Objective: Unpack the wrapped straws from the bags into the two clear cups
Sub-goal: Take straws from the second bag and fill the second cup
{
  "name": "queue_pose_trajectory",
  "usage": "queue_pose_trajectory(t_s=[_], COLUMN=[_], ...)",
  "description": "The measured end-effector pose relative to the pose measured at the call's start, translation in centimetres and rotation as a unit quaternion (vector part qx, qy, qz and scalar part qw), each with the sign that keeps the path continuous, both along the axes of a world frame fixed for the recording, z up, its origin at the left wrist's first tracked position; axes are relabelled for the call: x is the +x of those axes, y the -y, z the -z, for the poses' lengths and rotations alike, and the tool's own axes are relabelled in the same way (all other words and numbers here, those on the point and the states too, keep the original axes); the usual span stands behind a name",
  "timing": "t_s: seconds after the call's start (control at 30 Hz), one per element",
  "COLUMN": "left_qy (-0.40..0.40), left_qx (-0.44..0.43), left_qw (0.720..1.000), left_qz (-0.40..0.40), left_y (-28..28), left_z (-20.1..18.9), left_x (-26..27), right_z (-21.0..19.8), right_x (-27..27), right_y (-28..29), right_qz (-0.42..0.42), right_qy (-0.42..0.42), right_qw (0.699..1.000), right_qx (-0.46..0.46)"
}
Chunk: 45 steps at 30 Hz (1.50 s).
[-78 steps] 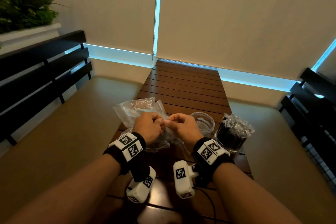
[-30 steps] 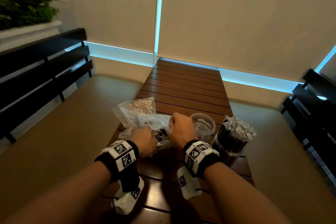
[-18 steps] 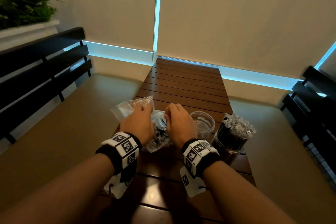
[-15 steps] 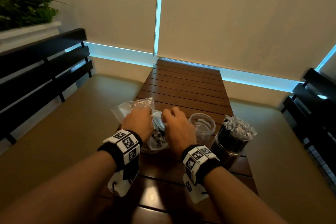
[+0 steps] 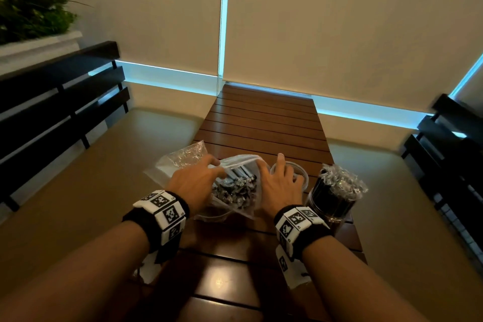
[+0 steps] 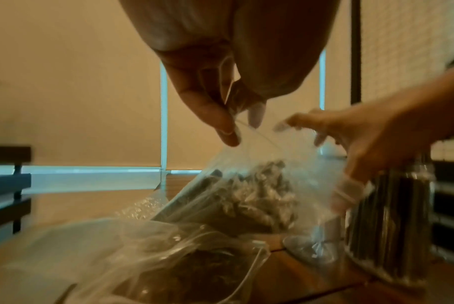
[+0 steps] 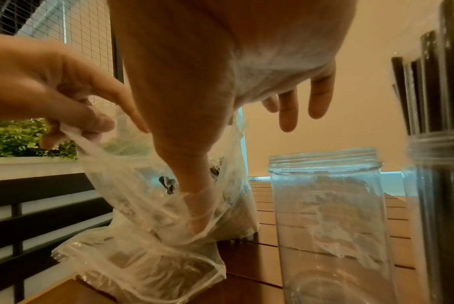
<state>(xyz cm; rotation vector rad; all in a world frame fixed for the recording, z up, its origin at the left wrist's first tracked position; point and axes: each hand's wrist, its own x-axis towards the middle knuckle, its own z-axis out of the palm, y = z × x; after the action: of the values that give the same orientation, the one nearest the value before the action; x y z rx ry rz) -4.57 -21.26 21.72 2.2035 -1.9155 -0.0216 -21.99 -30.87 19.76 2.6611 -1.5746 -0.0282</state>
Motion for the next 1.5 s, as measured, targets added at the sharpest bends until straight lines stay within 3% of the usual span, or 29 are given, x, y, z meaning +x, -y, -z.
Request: queue_pose_trajectory(t_s=[0.1, 0.2, 0.3, 0.33, 0.37, 0.4, 0.47, 0.5, 0.53, 0.57, 0.6, 0.63, 0.7, 0.73, 0.77, 0.8, 0.9, 1.03, 1.2, 1.3, 1.37, 1.4, 1.47, 1.5], left_qy=[-0.049, -0.074, -0.059, -0.051, -0.046, -0.039, -0.028, -0.027, -0.027, -0.023, -0.017, -0.014, -0.015, -0.017, -0.02, -0.023, -0.02, -0.026, -0.041, -0.039, -0.041, -0.045, -0.059, -0.066], left_qx=[-0.017, -0.036, -0.028, -0.027, -0.027, -0.027, -0.019, -0.015, -0.015, -0.019, -0.022, -0.023, -0.021, -0.017, -0.012, -0.005, 0.02, 0.024, 0.031, 0.035, 0.03, 0.025, 0.014, 0.008], left_qw=[0.999, 0.997, 0.997, 0.997, 0.997, 0.996, 0.994, 0.994, 0.994, 0.995, 0.995, 0.994, 0.993, 0.993, 0.992, 0.991, 0.99, 0.99, 0.987, 0.986, 0.986, 0.987, 0.988, 0.988], left_qz=[-0.007, 0.011, 0.029, 0.043, 0.06, 0.077, 0.101, 0.103, 0.101, 0.099, 0.1, 0.104, 0.112, 0.116, 0.122, 0.129, 0.135, 0.134, 0.154, 0.16, 0.156, 0.152, 0.143, 0.14], left_y=[0.5, 0.5, 0.3, 0.3, 0.2, 0.0, -0.2, -0.3, -0.4, -0.3, -0.2, -0.1, 0.1, 0.1, 0.2, 0.2, 0.4, 0.7, 0.9, 0.9, 0.9, 0.9, 1.1, 1.3], left_z=[-0.2, -0.7, -0.7, -0.7, -0.8, -0.9, -1.2, -1.4, -1.5, -1.5, -1.5, -1.3, -0.8, -0.5, -0.2, 0.2, 1.1, 1.4, 2.0, 2.4, 2.4, 2.2, 2.0, 1.9], left_x=[0.0, -0.2, -0.6, -0.8, -1.0, -1.2, -1.3, -1.2, -1.0, -0.7, -0.6, -0.5, -0.4, -0.4, -0.5, -0.5, -0.3, 0.2, 0.4, 0.4, 0.5, 0.5, 0.5, 0.4], right_z=[-0.6, -0.9, -1.0, -0.7, -1.3, 0.8, 3.2, 2.9, 1.8, 0.3, -1.3, -1.8, -0.3, 1.0, 0.3, 0.8, 0.5, 1.0, 1.1, 0.9, 1.4, 0.8, 1.2, 1.2], right_x=[0.2, 1.1, 3.1, 4.8, 5.6, 7.0, 11.0, 10.7, 8.7, 6.2, 7.0, 6.8, 7.6, 10.0, 12.4, 14.2, 16.8, 15.9, 15.6, 15.5, 15.6, 14.5, 11.5, 9.9], right_y=[-1.2, -2.9, -4.0, -4.2, -3.5, -3.4, -2.8, -2.1, -1.5, -1.5, -1.3, -0.9, -0.8, -2.1, -3.7, -5.1, -7.3, -7.5, -7.6, -8.0, -8.3, -7.6, -5.1, -3.1], right_qz=[-0.014, -0.104, -0.166, -0.133, -0.08, -0.082, -0.01, -0.017, -0.031, -0.06, -0.025, -0.025, -0.01, 0.02, 0.1, 0.169, 0.219, 0.164, 0.151, 0.152, 0.148, 0.134, 0.1, 0.031], right_qy=[0.007, 0.091, 0.096, 0.04, -0.107, -0.175, -0.175, -0.121, -0.059, -0.063, 0.038, 0.049, -0.007, -0.088, -0.171, -0.202, -0.224, -0.294, -0.291, -0.298, -0.263, -0.262, -0.274, -0.215], right_qw=[0.999, 0.98, 0.981, 0.99, 0.991, 0.975, 0.969, 0.972, 0.97, 0.975, 0.979, 0.967, 0.97, 0.982, 0.958, 0.936, 0.932, 0.942, 0.945, 0.941, 0.934, 0.929, 0.943, 0.962], right_qx=[-0.052, -0.143, -0.015, -0.008, -0.026, 0.111, 0.174, 0.2, 0.232, 0.205, 0.197, 0.247, 0.241, 0.165, 0.205, 0.232, 0.182, 0.01, -0.022, 0.042, 0.192, 0.224, 0.158, 0.165])
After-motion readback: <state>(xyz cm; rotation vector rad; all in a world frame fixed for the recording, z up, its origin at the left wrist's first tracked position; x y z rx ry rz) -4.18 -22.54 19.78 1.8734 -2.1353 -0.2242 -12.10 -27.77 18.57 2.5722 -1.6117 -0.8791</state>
